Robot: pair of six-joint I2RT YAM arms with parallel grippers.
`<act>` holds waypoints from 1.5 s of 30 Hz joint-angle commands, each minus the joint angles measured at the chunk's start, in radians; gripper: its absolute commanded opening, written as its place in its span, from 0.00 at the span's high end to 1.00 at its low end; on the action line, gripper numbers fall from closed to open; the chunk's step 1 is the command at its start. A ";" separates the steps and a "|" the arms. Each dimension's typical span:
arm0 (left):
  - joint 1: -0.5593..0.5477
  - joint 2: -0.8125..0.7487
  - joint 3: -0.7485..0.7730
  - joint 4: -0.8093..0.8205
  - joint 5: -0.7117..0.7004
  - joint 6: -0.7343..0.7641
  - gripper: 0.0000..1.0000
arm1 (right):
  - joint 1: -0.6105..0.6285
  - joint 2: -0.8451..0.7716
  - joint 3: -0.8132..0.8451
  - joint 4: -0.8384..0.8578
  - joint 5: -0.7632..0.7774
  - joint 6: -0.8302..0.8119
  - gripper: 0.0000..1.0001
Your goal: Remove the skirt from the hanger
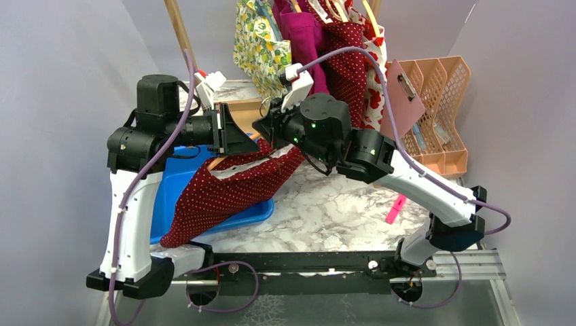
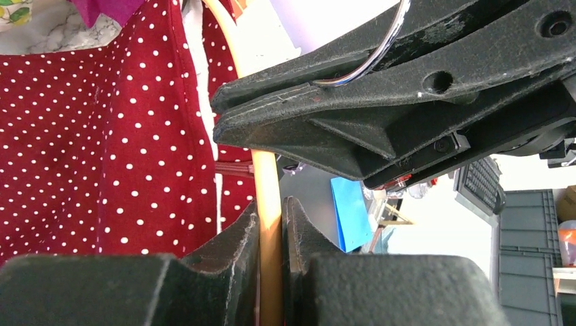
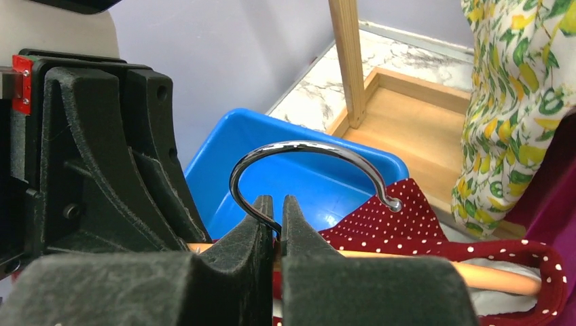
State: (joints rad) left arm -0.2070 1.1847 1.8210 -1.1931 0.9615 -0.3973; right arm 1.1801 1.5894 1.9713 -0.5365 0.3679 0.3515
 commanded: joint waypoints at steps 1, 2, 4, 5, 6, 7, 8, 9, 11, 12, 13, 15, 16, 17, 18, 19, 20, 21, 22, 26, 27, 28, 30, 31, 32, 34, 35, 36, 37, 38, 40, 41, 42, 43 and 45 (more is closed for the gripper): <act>0.001 -0.005 0.060 0.076 0.019 0.029 0.89 | -0.005 -0.021 0.015 -0.126 0.135 0.130 0.99; 0.001 0.006 0.070 0.077 0.009 0.032 0.82 | -0.005 -0.018 0.044 -0.177 0.161 0.165 0.99; 0.001 0.023 0.091 0.080 -0.009 0.040 0.63 | -0.006 -0.013 0.106 -0.285 0.198 0.249 0.99; 0.001 0.030 0.100 0.082 -0.017 0.042 0.53 | -0.005 -0.014 0.125 -0.337 0.219 0.294 0.99; 0.001 0.039 0.110 0.085 -0.021 0.046 0.46 | -0.005 -0.019 0.132 -0.375 0.234 0.324 0.99; 0.001 0.048 0.125 0.087 -0.028 0.051 0.39 | -0.006 -0.026 0.133 -0.402 0.248 0.341 0.99; 0.001 0.059 0.136 0.087 -0.036 0.053 0.34 | -0.005 -0.033 0.134 -0.425 0.262 0.362 0.99; 0.001 0.070 0.148 0.087 -0.046 0.054 0.26 | -0.006 -0.042 0.134 -0.453 0.274 0.385 0.99; 0.001 0.089 0.172 0.088 -0.068 0.046 0.13 | -0.006 -0.064 0.124 -0.501 0.292 0.417 0.99; 0.001 0.099 0.184 0.088 -0.077 0.041 0.11 | -0.005 -0.076 0.110 -0.520 0.301 0.434 0.99; 0.001 0.106 0.194 0.088 -0.093 0.036 0.09 | -0.005 -0.092 0.094 -0.535 0.313 0.451 0.99; 0.001 0.114 0.210 0.092 -0.128 0.019 0.05 | -0.006 -0.120 0.052 -0.560 0.335 0.467 0.99; 0.001 0.114 0.212 0.093 -0.143 0.013 0.03 | -0.005 -0.132 0.035 -0.580 0.347 0.480 0.99; 0.001 0.113 0.208 0.093 -0.160 0.003 0.02 | -0.006 -0.140 0.028 -0.609 0.362 0.500 0.99; 0.001 0.111 0.199 0.093 -0.182 -0.005 0.02 | -0.006 -0.143 0.027 -0.635 0.377 0.514 0.99; 0.001 0.107 0.185 0.093 -0.207 -0.024 0.02 | -0.005 -0.145 0.028 -0.660 0.388 0.521 0.99; 0.001 0.101 0.165 0.093 -0.233 -0.042 0.02 | -0.006 -0.147 0.029 -0.687 0.400 0.527 0.99; 0.001 0.094 0.142 0.093 -0.257 -0.062 0.02 | -0.007 -0.146 0.029 -0.714 0.415 0.540 0.99; 0.001 0.089 0.117 0.092 -0.274 -0.080 0.02 | -0.007 -0.144 0.029 -0.744 0.432 0.553 0.99; 0.001 0.078 0.058 0.091 -0.290 -0.130 0.03 | -0.010 -0.154 0.018 -0.785 0.486 0.555 0.99; 0.001 0.077 0.054 0.091 -0.284 -0.139 0.03 | -0.012 -0.157 0.010 -0.779 0.496 0.546 0.99; 0.001 0.075 0.050 0.089 -0.280 -0.144 0.04 | -0.015 -0.161 0.002 -0.770 0.502 0.535 0.99; 0.001 0.073 0.046 0.079 -0.283 -0.144 0.04 | -0.022 -0.166 -0.007 -0.742 0.512 0.496 0.99; 0.001 0.073 0.042 0.071 -0.285 -0.146 0.04 | -0.025 -0.164 -0.008 -0.722 0.516 0.464 0.99; 0.001 0.073 0.033 0.065 -0.290 -0.148 0.04 | -0.028 -0.162 -0.008 -0.698 0.522 0.432 0.99; 0.001 0.077 0.009 0.062 -0.287 -0.158 0.07 | -0.035 -0.157 -0.006 -0.657 0.536 0.374 0.99; 0.001 0.082 0.001 0.063 -0.273 -0.157 0.08 | -0.044 -0.153 0.000 -0.634 0.541 0.341 0.99; -0.005 0.090 0.003 0.062 -0.267 -0.152 0.12 | -0.055 -0.144 0.012 -0.620 0.544 0.312 0.99; -0.019 0.098 0.014 0.058 -0.277 -0.140 0.14 | -0.066 -0.134 0.027 -0.609 0.547 0.289 0.99; -0.042 0.108 0.037 0.043 -0.327 -0.127 0.15 | -0.079 -0.122 0.039 -0.596 0.542 0.265 0.99; -0.128 0.138 0.076 0.005 -0.449 -0.103 0.16 | -0.111 -0.101 0.054 -0.556 0.521 0.215 0.99; -0.192 0.155 0.080 -0.002 -0.513 -0.103 0.16 | -0.129 -0.090 0.060 -0.540 0.496 0.199 0.99; -0.261 0.172 0.082 -0.003 -0.578 -0.112 0.18 | -0.148 -0.080 0.064 -0.533 0.482 0.186 0.99; -0.313 0.190 0.095 -0.008 -0.642 -0.115 0.18 | -0.165 -0.070 0.067 -0.529 0.468 0.176 0.99; -0.346 0.211 0.145 -0.021 -0.743 -0.112 0.18 | -0.183 -0.056 0.069 -0.519 0.456 0.154 0.99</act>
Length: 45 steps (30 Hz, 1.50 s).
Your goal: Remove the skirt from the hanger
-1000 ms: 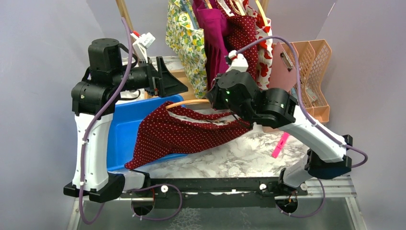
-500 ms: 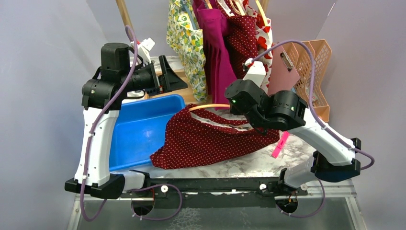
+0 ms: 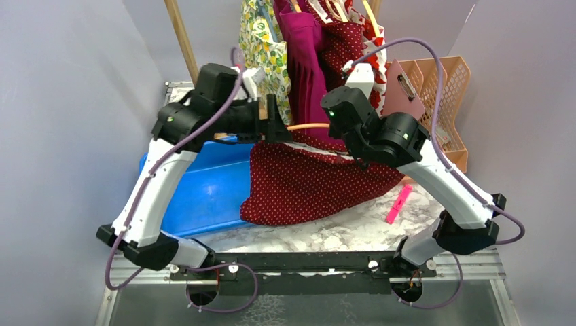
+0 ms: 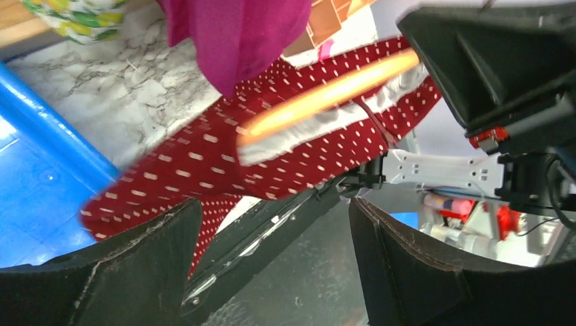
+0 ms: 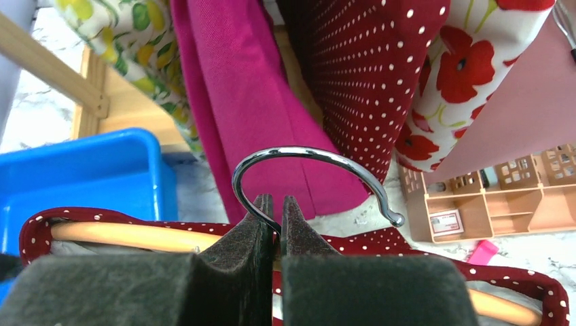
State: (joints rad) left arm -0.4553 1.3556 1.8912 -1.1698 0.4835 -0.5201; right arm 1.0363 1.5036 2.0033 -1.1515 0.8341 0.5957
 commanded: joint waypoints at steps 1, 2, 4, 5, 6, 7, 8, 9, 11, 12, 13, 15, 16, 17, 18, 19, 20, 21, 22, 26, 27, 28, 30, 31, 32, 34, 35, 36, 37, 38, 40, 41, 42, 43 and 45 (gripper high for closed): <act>-0.098 0.041 0.090 -0.040 -0.309 0.014 0.18 | -0.040 0.032 0.031 0.100 -0.009 -0.101 0.99; -0.098 0.042 0.099 -0.034 -0.341 0.021 0.19 | -0.041 0.032 0.026 0.105 -0.011 -0.109 0.99; -0.098 0.048 0.093 -0.024 -0.358 0.037 0.21 | -0.041 0.024 0.003 0.128 -0.019 -0.125 0.99; -0.098 0.056 0.085 -0.023 -0.353 0.037 0.23 | -0.041 0.017 -0.011 0.140 -0.023 -0.134 0.99; -0.098 0.062 0.072 -0.018 -0.349 0.033 0.26 | -0.041 0.011 -0.020 0.148 -0.024 -0.139 0.99; -0.098 0.062 0.053 -0.008 -0.345 0.029 0.29 | -0.041 0.009 -0.025 0.151 -0.022 -0.142 0.99; -0.098 0.060 0.037 0.002 -0.347 0.026 0.32 | -0.041 0.009 -0.027 0.150 -0.021 -0.144 0.99; -0.098 0.058 0.026 0.013 -0.348 0.027 0.34 | -0.041 0.009 -0.027 0.151 -0.024 -0.146 0.99; -0.098 0.066 0.018 0.019 -0.346 0.041 0.39 | -0.041 0.009 -0.033 0.157 -0.030 -0.145 0.99; -0.100 0.071 0.017 0.019 -0.347 0.047 0.42 | -0.041 0.007 -0.037 0.162 -0.034 -0.145 0.99; -0.100 0.076 0.018 0.019 -0.342 0.052 0.46 | -0.041 0.006 -0.040 0.167 -0.038 -0.145 0.99; -0.101 0.085 0.017 0.018 -0.335 0.062 0.47 | -0.041 0.007 -0.046 0.170 -0.040 -0.144 0.99; -0.103 0.087 0.011 0.019 -0.335 0.066 0.48 | -0.041 0.008 -0.046 0.169 -0.040 -0.145 0.99; -0.104 0.088 0.003 0.019 -0.339 0.067 0.50 | -0.042 0.007 -0.046 0.169 -0.040 -0.144 0.99; -0.105 0.088 -0.003 0.019 -0.344 0.069 0.51 | -0.041 0.006 -0.046 0.170 -0.042 -0.144 0.99; -0.105 0.092 -0.005 0.019 -0.351 0.074 0.52 | -0.041 0.003 -0.047 0.172 -0.045 -0.146 0.99; -0.106 0.098 -0.003 0.017 -0.353 0.081 0.53 | -0.041 -0.001 -0.051 0.174 -0.044 -0.148 0.99; -0.107 0.105 -0.002 0.014 -0.354 0.085 0.54 | -0.041 -0.004 -0.054 0.175 -0.041 -0.148 0.99; -0.110 0.110 0.000 0.013 -0.357 0.087 0.55 | -0.041 -0.007 -0.058 0.176 -0.039 -0.148 0.99; -0.118 0.118 -0.014 0.012 -0.371 0.092 0.62 | -0.042 -0.018 -0.063 0.184 -0.048 -0.148 0.99; -0.120 0.117 -0.017 0.011 -0.380 0.092 0.64 | -0.041 -0.019 -0.065 0.186 -0.053 -0.148 0.99; -0.119 0.120 -0.018 0.008 -0.390 0.095 0.67 | -0.041 -0.022 -0.067 0.186 -0.057 -0.147 0.99; -0.119 0.125 -0.014 -0.002 -0.407 0.103 0.73 | -0.041 -0.030 -0.074 0.178 -0.058 -0.133 0.99; -0.119 0.127 -0.014 -0.005 -0.410 0.108 0.78 | -0.042 -0.037 -0.080 0.178 -0.058 -0.128 0.99; -0.119 0.129 -0.014 -0.008 -0.415 0.110 0.82 | -0.041 -0.043 -0.086 0.179 -0.059 -0.125 0.99; -0.119 0.130 -0.011 -0.016 -0.432 0.110 0.91 | -0.041 -0.054 -0.093 0.174 -0.059 -0.117 0.99; -0.119 0.130 -0.009 -0.019 -0.441 0.113 0.96 | -0.042 -0.058 -0.096 0.169 -0.055 -0.112 0.99; -0.119 0.128 -0.007 -0.023 -0.452 0.114 0.99 | -0.041 -0.063 -0.099 0.160 -0.046 -0.105 0.99; -0.118 0.128 -0.005 -0.029 -0.462 0.116 1.00 | -0.041 -0.068 -0.103 0.154 -0.038 -0.098 0.99; -0.119 0.127 -0.003 -0.032 -0.471 0.116 1.00 | -0.041 -0.075 -0.113 0.148 -0.027 -0.089 0.99; -0.118 0.123 -0.001 -0.036 -0.483 0.113 1.00 | -0.042 -0.100 -0.141 0.144 -0.008 -0.068 0.99; -0.120 0.121 0.005 -0.035 -0.482 0.110 1.00 | -0.042 -0.112 -0.161 0.151 -0.007 -0.065 0.99; -0.119 0.117 0.011 -0.029 -0.471 0.106 1.00 | -0.044 -0.124 -0.180 0.163 -0.013 -0.064 0.99; -0.120 0.113 0.017 -0.016 -0.449 0.104 1.00 | -0.046 -0.135 -0.203 0.179 -0.025 -0.065 0.99; -0.119 0.093 0.018 0.041 -0.375 0.096 1.00 | -0.047 -0.148 -0.244 0.227 -0.066 -0.082 0.99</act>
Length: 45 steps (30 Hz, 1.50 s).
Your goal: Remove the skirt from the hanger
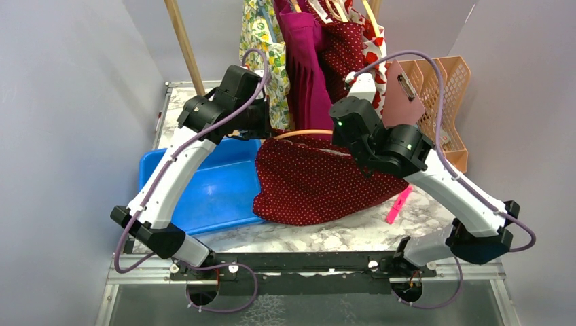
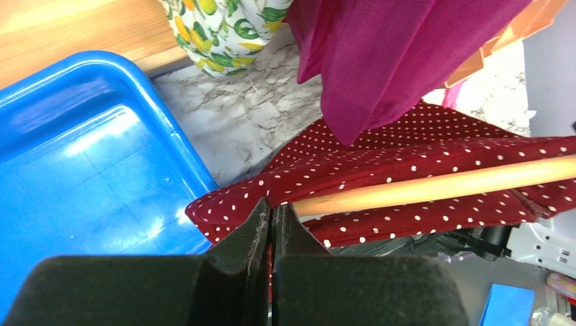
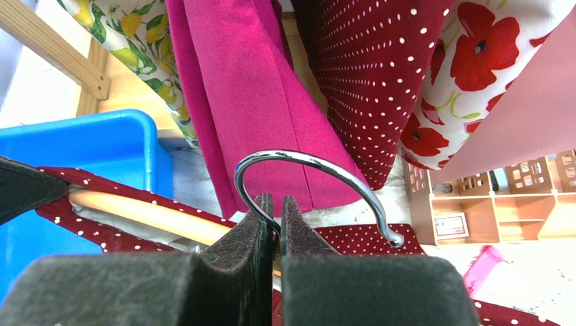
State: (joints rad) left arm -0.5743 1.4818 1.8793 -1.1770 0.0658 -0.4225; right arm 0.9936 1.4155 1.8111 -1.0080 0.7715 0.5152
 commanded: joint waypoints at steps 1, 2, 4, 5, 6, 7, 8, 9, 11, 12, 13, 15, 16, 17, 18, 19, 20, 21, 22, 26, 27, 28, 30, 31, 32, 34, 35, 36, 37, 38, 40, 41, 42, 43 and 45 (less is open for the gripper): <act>0.000 -0.046 0.023 0.089 0.090 -0.009 1.00 | -0.005 -0.065 -0.069 0.113 -0.029 -0.016 0.99; 0.001 -0.062 0.010 0.141 0.145 -0.020 1.00 | -0.005 -0.063 -0.083 0.138 -0.057 -0.031 0.99; 0.000 -0.091 -0.024 0.236 0.229 -0.067 1.00 | -0.005 -0.052 -0.095 0.168 -0.098 -0.041 0.99; 0.000 -0.100 -0.037 0.284 0.271 -0.095 1.00 | -0.004 -0.045 -0.097 0.181 -0.117 -0.043 0.99; -0.001 -0.107 -0.051 0.333 0.313 -0.122 1.00 | -0.005 -0.038 -0.098 0.195 -0.140 -0.050 0.99; -0.003 -0.113 -0.056 0.375 0.348 -0.148 1.00 | -0.004 -0.032 -0.099 0.208 -0.159 -0.055 0.99; -0.009 -0.113 -0.056 0.403 0.365 -0.173 1.00 | -0.005 -0.029 -0.101 0.223 -0.178 -0.056 0.99; -0.015 -0.112 -0.050 0.424 0.378 -0.185 1.00 | -0.005 -0.025 -0.105 0.239 -0.197 -0.059 0.99; -0.022 -0.112 -0.032 0.430 0.374 -0.183 1.00 | -0.005 -0.022 -0.107 0.247 -0.199 -0.057 0.99; -0.022 -0.117 -0.028 0.430 0.365 -0.180 1.00 | -0.004 -0.019 -0.106 0.241 -0.181 -0.048 0.99; -0.022 -0.121 -0.027 0.431 0.359 -0.176 1.00 | -0.005 -0.020 -0.110 0.234 -0.162 -0.039 0.99; -0.022 -0.129 -0.023 0.433 0.364 -0.178 1.00 | -0.009 -0.026 -0.125 0.230 -0.134 -0.018 0.99; -0.023 -0.131 -0.021 0.434 0.369 -0.183 1.00 | -0.018 -0.031 -0.138 0.238 -0.143 -0.008 0.99; -0.023 -0.135 -0.019 0.439 0.372 -0.190 1.00 | -0.033 -0.041 -0.157 0.255 -0.169 -0.004 0.99; -0.023 -0.138 -0.019 0.446 0.376 -0.192 1.00 | -0.050 -0.049 -0.174 0.271 -0.198 0.007 0.99; -0.024 -0.145 -0.018 0.458 0.372 -0.190 1.00 | -0.071 -0.056 -0.187 0.283 -0.230 0.024 0.99; -0.023 -0.153 -0.017 0.466 0.358 -0.187 1.00 | -0.087 -0.060 -0.194 0.286 -0.248 0.029 0.99; -0.023 -0.162 -0.016 0.468 0.333 -0.183 1.00 | -0.094 -0.060 -0.190 0.266 -0.233 0.033 0.99; -0.023 -0.172 -0.019 0.466 0.307 -0.181 1.00 | -0.097 -0.055 -0.179 0.234 -0.197 0.049 0.99; -0.023 -0.216 -0.062 0.447 0.189 -0.188 1.00 | -0.140 -0.087 -0.183 0.162 -0.107 0.064 0.99; -0.024 -0.220 -0.070 0.428 0.151 -0.186 1.00 | -0.149 -0.108 -0.196 0.162 -0.099 0.063 0.99; -0.023 -0.219 -0.065 0.396 0.107 -0.181 1.00 | -0.151 -0.134 -0.215 0.168 -0.088 0.059 0.99; -0.022 -0.203 -0.035 0.296 -0.005 -0.170 1.00 | -0.153 -0.194 -0.264 0.215 -0.106 0.024 0.99; -0.023 -0.193 -0.018 0.237 -0.056 -0.167 1.00 | -0.153 -0.226 -0.293 0.249 -0.130 -0.002 0.99; -0.023 -0.181 -0.005 0.203 -0.104 -0.155 1.00 | -0.153 -0.253 -0.316 0.266 -0.144 -0.013 0.99; -0.023 -0.161 0.012 0.174 -0.133 -0.112 1.00 | -0.153 -0.295 -0.350 0.271 -0.139 -0.012 0.99; -0.023 -0.154 0.013 0.164 -0.137 -0.097 1.00 | -0.153 -0.309 -0.356 0.267 -0.134 -0.013 0.99; -0.022 -0.151 0.008 0.154 -0.143 -0.092 1.00 | -0.153 -0.315 -0.352 0.255 -0.130 -0.009 0.99; -0.023 -0.153 -0.001 0.152 -0.147 -0.089 1.00 | -0.153 -0.317 -0.341 0.243 -0.130 -0.004 0.99; -0.023 -0.157 -0.016 0.152 -0.154 -0.087 1.00 | -0.153 -0.322 -0.332 0.241 -0.138 -0.003 0.99; -0.022 -0.165 -0.038 0.149 -0.180 -0.089 1.00 | -0.153 -0.334 -0.325 0.251 -0.162 -0.019 0.99; -0.023 -0.167 -0.046 0.147 -0.196 -0.091 1.00 | -0.153 -0.342 -0.329 0.259 -0.172 -0.025 0.99; -0.023 -0.166 -0.054 0.146 -0.204 -0.095 1.00 | -0.153 -0.347 -0.332 0.264 -0.179 -0.030 0.99; -0.023 -0.163 -0.061 0.143 -0.202 -0.097 1.00 | -0.153 -0.354 -0.334 0.268 -0.183 -0.033 0.99; -0.023 -0.153 -0.068 0.114 -0.216 -0.101 1.00 | -0.153 -0.364 -0.325 0.255 -0.151 -0.019 0.99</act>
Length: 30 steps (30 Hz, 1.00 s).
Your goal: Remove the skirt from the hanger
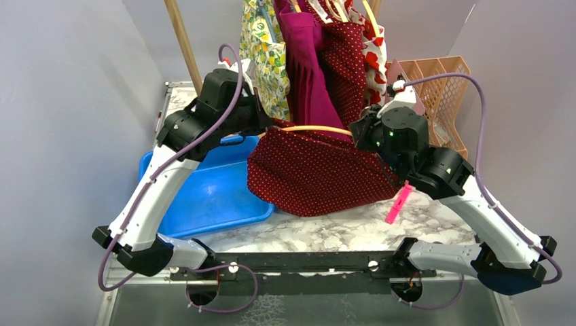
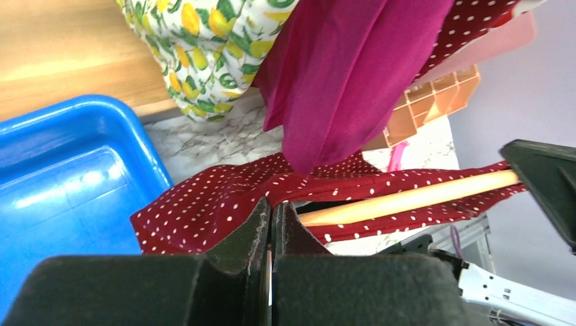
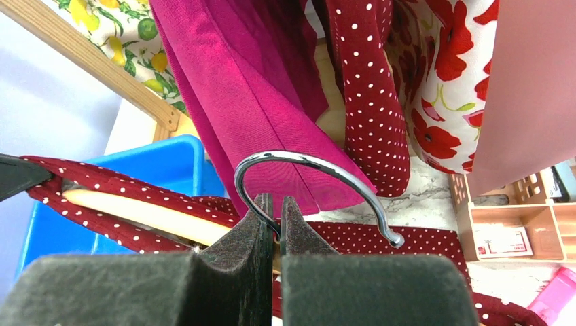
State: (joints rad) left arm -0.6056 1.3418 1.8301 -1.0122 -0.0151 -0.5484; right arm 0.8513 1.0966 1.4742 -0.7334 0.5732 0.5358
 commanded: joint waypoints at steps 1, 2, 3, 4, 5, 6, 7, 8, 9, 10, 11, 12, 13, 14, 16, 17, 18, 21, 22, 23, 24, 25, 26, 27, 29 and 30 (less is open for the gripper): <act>0.009 -0.009 -0.025 -0.065 -0.150 0.028 1.00 | -0.011 -0.042 0.029 -0.050 0.083 -0.016 0.99; 0.008 -0.012 -0.034 -0.080 -0.169 0.029 1.00 | -0.011 -0.041 0.050 -0.088 0.128 0.016 0.99; 0.009 -0.020 -0.047 -0.087 -0.187 0.023 1.00 | -0.011 -0.041 0.065 -0.118 0.163 0.042 0.99; 0.009 -0.031 -0.061 -0.086 -0.196 0.021 1.00 | -0.011 -0.044 0.070 -0.128 0.185 0.053 0.99; 0.009 -0.042 -0.072 -0.085 -0.201 0.016 1.00 | -0.011 -0.048 0.070 -0.123 0.198 0.048 0.99; 0.010 -0.051 -0.084 -0.082 -0.201 0.012 1.00 | -0.011 -0.049 0.073 -0.124 0.208 0.049 0.99; 0.009 -0.062 -0.092 -0.078 -0.199 0.007 1.00 | -0.011 -0.049 0.075 -0.126 0.216 0.049 0.99; 0.010 -0.070 -0.104 -0.070 -0.197 0.001 1.00 | -0.011 -0.049 0.076 -0.129 0.224 0.051 0.99; 0.010 -0.080 -0.115 -0.064 -0.197 -0.008 1.00 | -0.011 -0.053 0.073 -0.128 0.224 0.061 0.99; 0.009 -0.087 -0.127 -0.054 -0.196 -0.018 1.00 | -0.011 -0.058 0.067 -0.112 0.217 0.057 0.99; 0.010 -0.093 -0.135 -0.048 -0.202 -0.024 1.00 | -0.011 -0.060 0.063 -0.106 0.215 0.045 0.99; 0.010 -0.099 -0.139 -0.046 -0.217 -0.030 1.00 | -0.011 -0.059 0.070 -0.134 0.234 0.053 0.99; 0.010 -0.104 -0.138 -0.046 -0.236 -0.029 1.00 | -0.011 -0.058 0.080 -0.167 0.260 0.077 0.99; 0.009 -0.108 -0.139 -0.044 -0.248 -0.024 1.00 | -0.011 -0.067 0.080 -0.174 0.269 0.092 0.99; 0.010 -0.104 -0.143 -0.049 -0.260 -0.029 1.00 | -0.011 -0.098 0.049 -0.107 0.230 0.039 0.99; 0.009 -0.101 -0.149 -0.050 -0.257 -0.042 1.00 | -0.011 -0.108 0.039 -0.088 0.213 0.036 0.99; 0.010 -0.098 -0.158 -0.050 -0.247 -0.056 1.00 | -0.011 -0.113 0.036 -0.081 0.206 0.040 0.99; 0.010 -0.107 -0.195 -0.055 -0.268 -0.124 1.00 | -0.011 -0.126 0.037 -0.086 0.206 0.043 0.99; 0.010 -0.116 -0.209 -0.051 -0.283 -0.144 1.00 | -0.011 -0.128 0.038 -0.089 0.208 0.032 0.99; 0.010 -0.123 -0.221 -0.041 -0.295 -0.155 1.00 | -0.011 -0.130 0.042 -0.100 0.214 0.029 0.99; 0.011 -0.126 -0.228 -0.035 -0.297 -0.159 1.00 | -0.011 -0.132 0.046 -0.117 0.224 0.031 0.99; 0.013 -0.123 -0.228 -0.028 -0.287 -0.161 1.00 | -0.011 -0.137 0.044 -0.121 0.224 0.026 0.99; 0.015 -0.118 -0.227 -0.017 -0.264 -0.156 1.00 | -0.011 -0.142 0.040 -0.106 0.209 0.008 0.99; 0.015 -0.116 -0.232 0.002 -0.233 -0.151 1.00 | -0.011 -0.142 0.037 -0.082 0.181 -0.010 0.99; 0.015 -0.133 -0.263 0.077 -0.155 -0.137 1.00 | -0.011 -0.124 0.044 -0.064 0.131 -0.001 0.99; 0.015 -0.146 -0.284 0.128 -0.115 -0.129 1.00 | -0.011 -0.111 0.046 -0.057 0.116 0.021 0.99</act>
State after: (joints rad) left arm -0.6144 1.2560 1.5871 -1.0016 -0.1539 -0.6960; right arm 0.8555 0.9749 1.5021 -0.7803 0.6628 0.6132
